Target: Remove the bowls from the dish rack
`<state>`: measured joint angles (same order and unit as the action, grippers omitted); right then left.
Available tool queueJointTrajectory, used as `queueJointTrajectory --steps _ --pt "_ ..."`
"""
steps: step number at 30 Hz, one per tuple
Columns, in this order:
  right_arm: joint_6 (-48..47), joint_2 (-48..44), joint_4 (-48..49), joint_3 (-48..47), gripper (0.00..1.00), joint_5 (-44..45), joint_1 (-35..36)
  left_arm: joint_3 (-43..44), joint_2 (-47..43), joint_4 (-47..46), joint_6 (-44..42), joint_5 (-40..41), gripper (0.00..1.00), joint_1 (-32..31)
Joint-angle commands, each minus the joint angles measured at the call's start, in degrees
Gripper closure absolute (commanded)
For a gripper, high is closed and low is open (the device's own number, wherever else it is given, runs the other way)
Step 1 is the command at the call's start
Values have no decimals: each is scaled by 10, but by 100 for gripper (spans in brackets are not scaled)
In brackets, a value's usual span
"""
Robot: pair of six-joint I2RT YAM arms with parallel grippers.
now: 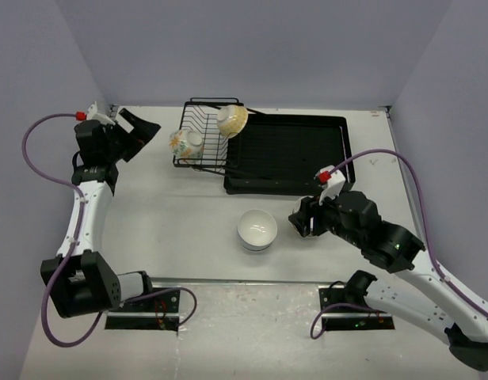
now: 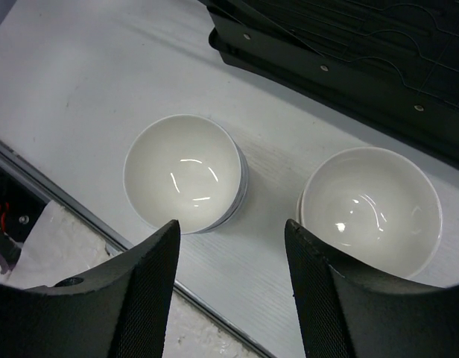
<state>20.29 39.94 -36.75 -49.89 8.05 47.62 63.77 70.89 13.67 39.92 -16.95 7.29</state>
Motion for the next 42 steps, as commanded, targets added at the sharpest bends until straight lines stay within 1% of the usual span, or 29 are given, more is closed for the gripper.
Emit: queueJointTrajectory --steps 1,2,3,5,6,7,8,9,11,13,15,25,30,34,39,42 --pt "-10 -9 28 -5 41 -29 2 -71 17 -244 127 -246 0 61" --pt "-10 -10 31 -5 41 -32 2 -93 30 -288 172 -262 0 69" --pt "-12 -9 31 -6 41 -37 2 -128 35 -363 191 -275 0 77" --pt "-15 -7 31 -8 41 -43 2 -155 48 -433 220 -280 0 83" --pt "-16 -7 31 -9 41 -51 2 -175 66 -466 251 -284 0 83" --pt "-17 -5 31 -9 41 -54 2 -185 80 -548 273 -300 0 83" --pt "-18 -5 30 -9 41 -56 2 -195 111 -595 324 -308 0 83" --pt "-20 -5 30 -9 41 -61 2 -209 127 -683 351 -316 0 84" --pt "-20 -7 30 -8 41 -65 2 -216 174 -742 401 -324 0 84" --pt "-21 -12 30 -6 41 -68 2 -221 199 -821 431 -329 0 86" --pt "-24 -18 30 -1 41 -69 2 -218 229 -860 462 -333 0 85" --pt "-28 -12 27 -2 41 -72 2 -203 261 -871 472 -336 2 85" --pt "-31 -10 24 -6 41 -70 2 -212 261 -845 452 -326 2 90" --pt "-32 -11 23 -4 41 -69 2 -205 250 -786 412 -315 1 91" --pt "-33 -4 26 -4 41 -72 2 -197 260 -769 400 -310 1 91" --pt "-35 0 26 -5 41 -74 2 -196 273 -790 412 -319 1 90"
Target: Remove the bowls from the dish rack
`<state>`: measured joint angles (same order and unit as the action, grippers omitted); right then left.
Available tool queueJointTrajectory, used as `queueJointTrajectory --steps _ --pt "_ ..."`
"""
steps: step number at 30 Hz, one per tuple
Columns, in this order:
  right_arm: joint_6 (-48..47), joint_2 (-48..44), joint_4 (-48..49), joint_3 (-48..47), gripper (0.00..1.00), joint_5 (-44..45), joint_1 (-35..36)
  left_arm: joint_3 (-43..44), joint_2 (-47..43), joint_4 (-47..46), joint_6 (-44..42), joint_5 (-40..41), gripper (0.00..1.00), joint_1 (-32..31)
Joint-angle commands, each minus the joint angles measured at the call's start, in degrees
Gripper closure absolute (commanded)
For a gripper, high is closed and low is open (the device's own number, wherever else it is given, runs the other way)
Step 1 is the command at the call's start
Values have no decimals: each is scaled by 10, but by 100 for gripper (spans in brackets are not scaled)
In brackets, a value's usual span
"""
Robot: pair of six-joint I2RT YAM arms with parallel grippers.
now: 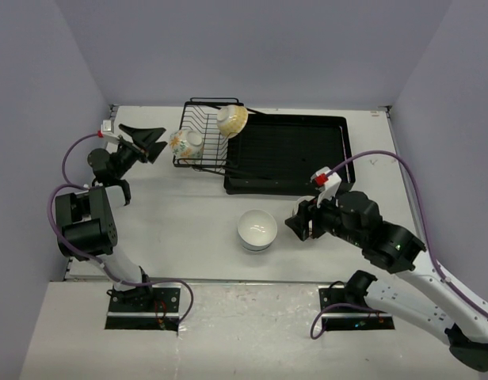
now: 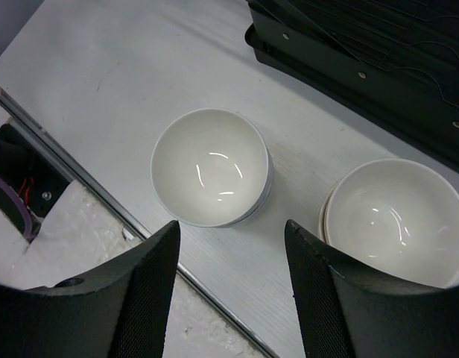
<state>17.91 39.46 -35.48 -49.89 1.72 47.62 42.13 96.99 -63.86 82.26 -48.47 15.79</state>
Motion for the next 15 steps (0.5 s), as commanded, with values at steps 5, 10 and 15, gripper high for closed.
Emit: queueJointTrajectory --steps 5,10,15 --pt "-12 11 13 -5 41 -10 2 32 33 -45 2 -22 2 0" --pt "-11 9 16 -3 41 -11 2 34 67 -110 47 -29 5 -3" --pt "-11 18 14 -4 41 -9 2 45 76 -123 61 -31 5 -12"
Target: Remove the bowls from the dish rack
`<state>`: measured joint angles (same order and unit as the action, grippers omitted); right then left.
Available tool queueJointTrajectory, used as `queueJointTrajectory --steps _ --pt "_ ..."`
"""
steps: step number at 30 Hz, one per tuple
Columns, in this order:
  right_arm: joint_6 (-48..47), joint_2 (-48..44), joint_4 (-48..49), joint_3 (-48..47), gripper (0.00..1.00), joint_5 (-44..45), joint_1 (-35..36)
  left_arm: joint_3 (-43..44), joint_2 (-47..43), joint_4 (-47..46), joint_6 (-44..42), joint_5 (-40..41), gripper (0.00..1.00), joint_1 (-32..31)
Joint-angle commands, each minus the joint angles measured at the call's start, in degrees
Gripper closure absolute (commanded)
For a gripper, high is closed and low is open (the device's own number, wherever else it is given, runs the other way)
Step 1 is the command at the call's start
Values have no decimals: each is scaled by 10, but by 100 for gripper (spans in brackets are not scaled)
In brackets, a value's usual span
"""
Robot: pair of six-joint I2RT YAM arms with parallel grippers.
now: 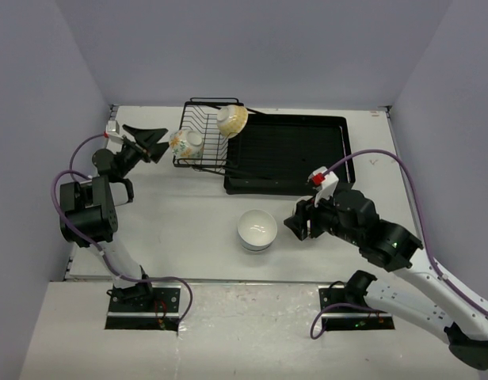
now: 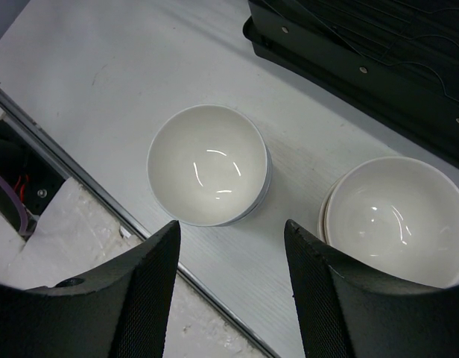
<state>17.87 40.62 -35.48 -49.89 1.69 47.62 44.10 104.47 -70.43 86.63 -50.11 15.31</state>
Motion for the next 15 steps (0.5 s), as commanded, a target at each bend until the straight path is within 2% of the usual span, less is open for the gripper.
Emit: queueJointTrajectory --steps 1,8,15 --pt "-12 7 14 -4 41 -8 2 27 2 -59 18 -16 5 -8" --pt "-12 17 17 -3 41 -12 3 26 -6 -52 15 -13 6 -8" --pt "-13 24 17 -1 41 -13 2 23 0 -85 43 -13 6 -19"
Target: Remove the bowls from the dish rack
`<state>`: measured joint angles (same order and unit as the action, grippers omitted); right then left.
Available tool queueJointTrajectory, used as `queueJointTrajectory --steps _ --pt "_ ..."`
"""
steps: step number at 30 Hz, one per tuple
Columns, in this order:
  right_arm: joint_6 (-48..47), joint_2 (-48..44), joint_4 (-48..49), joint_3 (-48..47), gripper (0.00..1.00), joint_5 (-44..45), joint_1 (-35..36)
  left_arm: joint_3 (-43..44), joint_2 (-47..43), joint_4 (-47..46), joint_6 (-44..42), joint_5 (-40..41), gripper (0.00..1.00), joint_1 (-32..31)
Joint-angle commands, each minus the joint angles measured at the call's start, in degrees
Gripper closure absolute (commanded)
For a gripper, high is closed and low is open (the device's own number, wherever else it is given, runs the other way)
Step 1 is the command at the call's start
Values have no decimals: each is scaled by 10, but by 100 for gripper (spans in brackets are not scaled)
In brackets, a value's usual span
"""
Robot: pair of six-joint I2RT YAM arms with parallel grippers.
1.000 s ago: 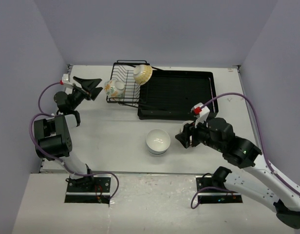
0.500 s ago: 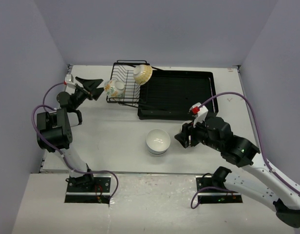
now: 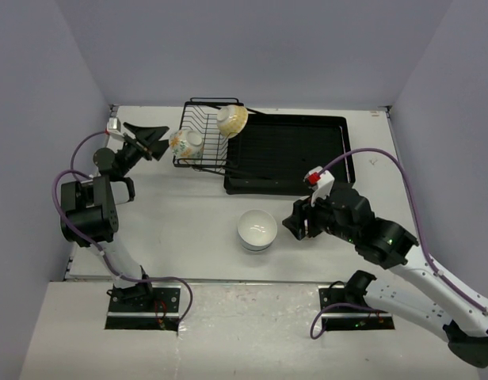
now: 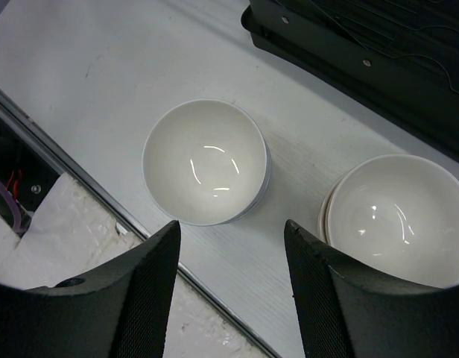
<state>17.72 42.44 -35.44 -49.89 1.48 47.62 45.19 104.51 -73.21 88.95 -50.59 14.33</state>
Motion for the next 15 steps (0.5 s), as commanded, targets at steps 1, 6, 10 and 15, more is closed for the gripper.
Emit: queueJointTrajectory --steps 1,6,10,15 --pt "-12 8 18 -1 41 -12 2 15 2 -62 29 -8 6 -11" --pt "-9 12 25 1 41 -12 3 20 3 -64 36 -9 7 -19" --pt "-9 12 23 1 41 -12 2 17 10 -59 34 -9 9 -20" --pt "-10 14 24 1 41 -12 2 11 21 -78 45 -8 12 -20"
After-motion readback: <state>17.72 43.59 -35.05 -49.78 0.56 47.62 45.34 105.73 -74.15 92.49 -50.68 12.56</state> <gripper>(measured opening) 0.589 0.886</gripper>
